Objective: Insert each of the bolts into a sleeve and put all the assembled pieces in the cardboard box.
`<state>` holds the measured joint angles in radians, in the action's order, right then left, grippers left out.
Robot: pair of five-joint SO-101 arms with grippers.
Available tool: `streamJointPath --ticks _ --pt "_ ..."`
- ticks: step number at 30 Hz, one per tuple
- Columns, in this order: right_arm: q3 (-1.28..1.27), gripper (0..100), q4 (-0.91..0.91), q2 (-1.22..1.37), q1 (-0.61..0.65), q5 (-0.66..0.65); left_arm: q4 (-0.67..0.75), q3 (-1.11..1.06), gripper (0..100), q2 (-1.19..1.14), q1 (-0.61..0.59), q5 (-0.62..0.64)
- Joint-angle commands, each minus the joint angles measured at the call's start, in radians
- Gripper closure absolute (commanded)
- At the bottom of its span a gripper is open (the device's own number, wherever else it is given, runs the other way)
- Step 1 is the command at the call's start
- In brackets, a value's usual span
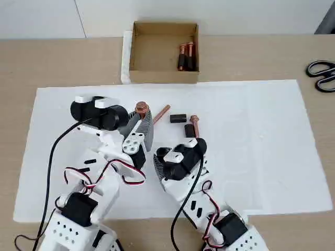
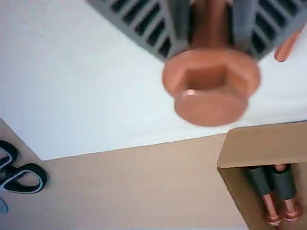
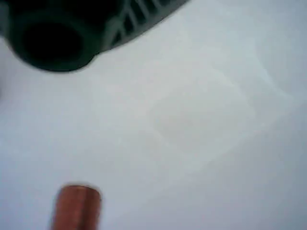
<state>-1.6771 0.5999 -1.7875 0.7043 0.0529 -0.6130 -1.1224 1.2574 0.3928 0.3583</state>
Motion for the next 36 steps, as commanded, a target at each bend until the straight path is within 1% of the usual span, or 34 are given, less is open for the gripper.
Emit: streamJointPath --ticks 1,11,15,24,28,36 --pt "-0.006 99.5 -0.028 -0.018 0.012 0.014 0.031 -0.010 99 0.015 0.028 0.006" --pt "-0.006 99.5 -0.030 -0.018 0.012 0.014 0.031 -0.058 99 0.017 0.069 0.009" --pt "-0.006 99.5 -0.030 -0.018 0.010 0.014 0.031 -0.051 99 0.017 0.074 0.074" --pt "-0.006 99.5 -0.030 -0.018 0.007 0.014 0.028 -0.068 99 0.017 0.077 0.084" --pt "-0.006 99.5 -0.030 -0.018 0.007 0.014 0.028 -0.071 99 0.017 0.077 0.146" --pt "-0.006 99.5 -0.030 -0.018 0.007 0.014 0.026 -0.077 99 0.017 0.077 0.150"
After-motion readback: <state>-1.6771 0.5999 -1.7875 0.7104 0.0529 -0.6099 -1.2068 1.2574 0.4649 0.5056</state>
